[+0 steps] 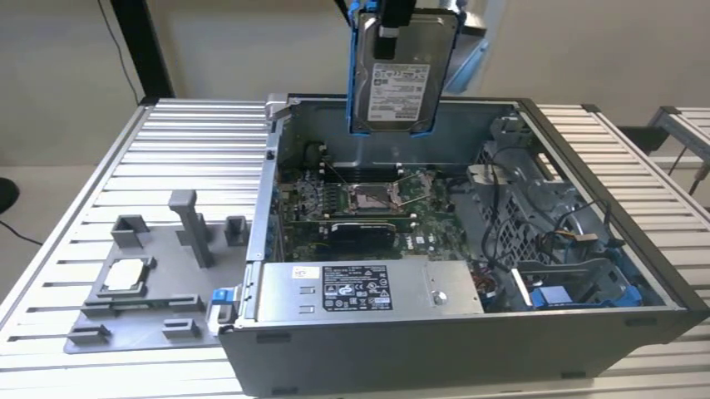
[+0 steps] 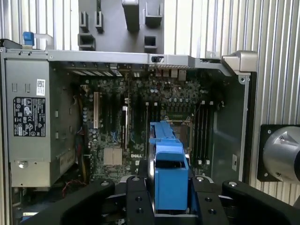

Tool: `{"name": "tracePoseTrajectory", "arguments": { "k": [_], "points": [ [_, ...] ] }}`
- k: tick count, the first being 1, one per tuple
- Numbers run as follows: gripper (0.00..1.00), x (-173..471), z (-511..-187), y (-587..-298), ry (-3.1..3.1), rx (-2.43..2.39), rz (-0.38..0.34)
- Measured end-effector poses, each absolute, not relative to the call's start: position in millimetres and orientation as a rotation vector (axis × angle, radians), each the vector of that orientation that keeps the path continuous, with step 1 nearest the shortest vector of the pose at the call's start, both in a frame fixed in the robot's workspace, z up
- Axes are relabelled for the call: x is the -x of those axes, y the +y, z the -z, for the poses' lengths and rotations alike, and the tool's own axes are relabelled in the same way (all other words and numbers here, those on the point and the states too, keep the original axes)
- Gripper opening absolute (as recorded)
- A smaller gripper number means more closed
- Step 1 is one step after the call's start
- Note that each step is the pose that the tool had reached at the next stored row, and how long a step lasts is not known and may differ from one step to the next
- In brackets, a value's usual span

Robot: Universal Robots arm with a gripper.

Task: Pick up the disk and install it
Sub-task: 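Pick up the disk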

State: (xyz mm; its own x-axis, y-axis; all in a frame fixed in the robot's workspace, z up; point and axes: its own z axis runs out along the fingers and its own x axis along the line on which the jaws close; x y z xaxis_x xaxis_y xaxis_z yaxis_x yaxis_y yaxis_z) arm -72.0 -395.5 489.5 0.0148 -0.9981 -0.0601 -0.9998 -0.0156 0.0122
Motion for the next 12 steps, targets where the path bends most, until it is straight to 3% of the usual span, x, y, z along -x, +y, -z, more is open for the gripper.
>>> {"name": "tracePoseTrajectory", "arguments": {
  "k": [12],
  "points": [
    [0.00, 23, -489, -395, 2.180, 2.214, -0.080]
  ]
}}
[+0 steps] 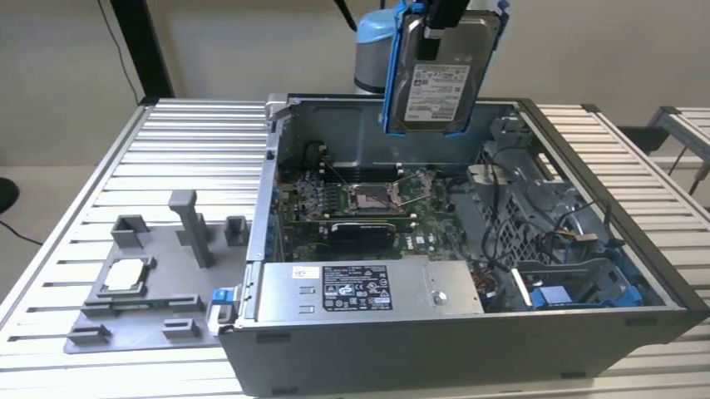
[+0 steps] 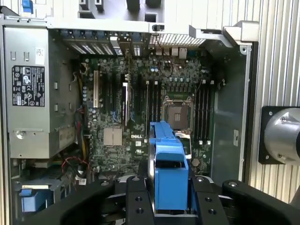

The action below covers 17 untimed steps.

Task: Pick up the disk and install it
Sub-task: 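Pick up the disk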

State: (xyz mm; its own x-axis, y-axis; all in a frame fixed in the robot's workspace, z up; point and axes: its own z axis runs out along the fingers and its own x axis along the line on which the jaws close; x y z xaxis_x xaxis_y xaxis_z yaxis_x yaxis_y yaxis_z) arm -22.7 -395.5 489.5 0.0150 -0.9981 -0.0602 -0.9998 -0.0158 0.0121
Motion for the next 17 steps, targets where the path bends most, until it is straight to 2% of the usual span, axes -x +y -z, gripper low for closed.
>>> {"name": "tracePoseTrajectory", "arguments": {
  "k": [17],
  "points": [
    [0.00, -45, -489, -395, 2.180, 2.214, -0.080]
  ]
}}
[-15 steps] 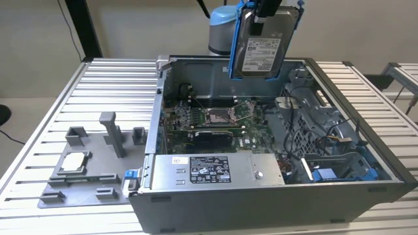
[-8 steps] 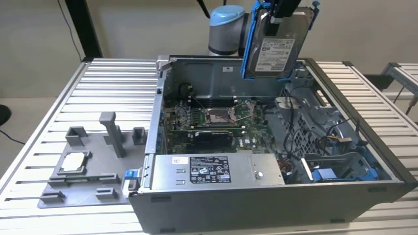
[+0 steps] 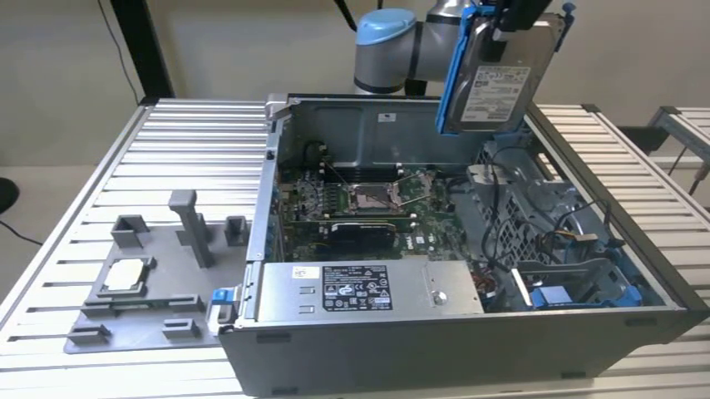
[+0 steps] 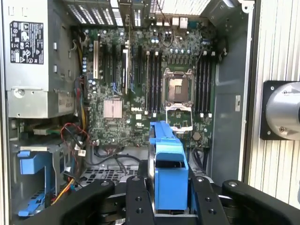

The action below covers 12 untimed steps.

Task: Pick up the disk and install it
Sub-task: 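Pick up the disk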

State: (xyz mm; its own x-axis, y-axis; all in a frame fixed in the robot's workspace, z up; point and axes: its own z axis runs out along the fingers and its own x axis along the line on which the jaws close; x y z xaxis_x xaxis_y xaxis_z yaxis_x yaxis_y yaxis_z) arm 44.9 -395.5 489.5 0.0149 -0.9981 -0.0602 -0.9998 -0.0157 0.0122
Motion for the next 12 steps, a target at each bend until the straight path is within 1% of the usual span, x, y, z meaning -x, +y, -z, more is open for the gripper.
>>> {"name": "tracePoseTrajectory", "arguments": {
  "k": [12],
  "points": [
    [0.00, -90, -489, -395, 2.180, 2.214, -0.080]
  ]
}}
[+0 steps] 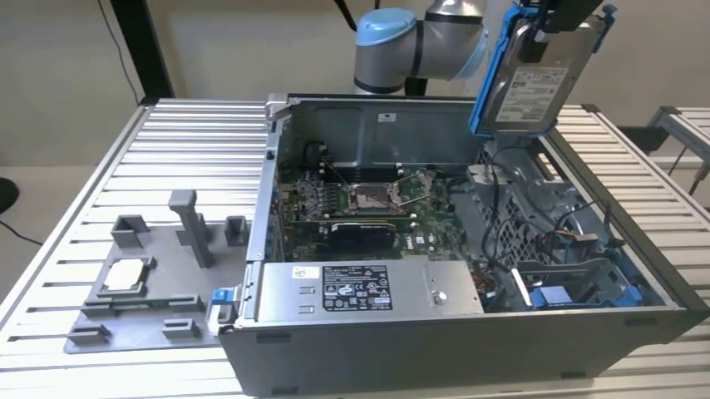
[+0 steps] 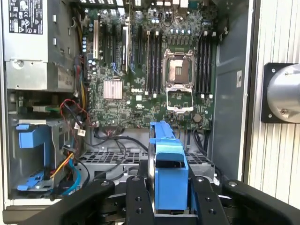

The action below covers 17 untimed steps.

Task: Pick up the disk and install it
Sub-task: 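Pick up the disk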

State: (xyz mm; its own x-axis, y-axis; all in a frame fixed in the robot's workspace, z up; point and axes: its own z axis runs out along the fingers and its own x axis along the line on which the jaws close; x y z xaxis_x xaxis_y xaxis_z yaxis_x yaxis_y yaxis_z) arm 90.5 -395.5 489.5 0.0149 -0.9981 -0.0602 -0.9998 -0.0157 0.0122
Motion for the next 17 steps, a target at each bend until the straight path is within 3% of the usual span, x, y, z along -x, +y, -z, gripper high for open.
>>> {"name": "tracePoseTrajectory", "arguments": {
  "k": [17],
  "points": [
    [0.00, -96.7, -489.5, -401.4, 2.180, 2.214, -0.080]
  ]
}}
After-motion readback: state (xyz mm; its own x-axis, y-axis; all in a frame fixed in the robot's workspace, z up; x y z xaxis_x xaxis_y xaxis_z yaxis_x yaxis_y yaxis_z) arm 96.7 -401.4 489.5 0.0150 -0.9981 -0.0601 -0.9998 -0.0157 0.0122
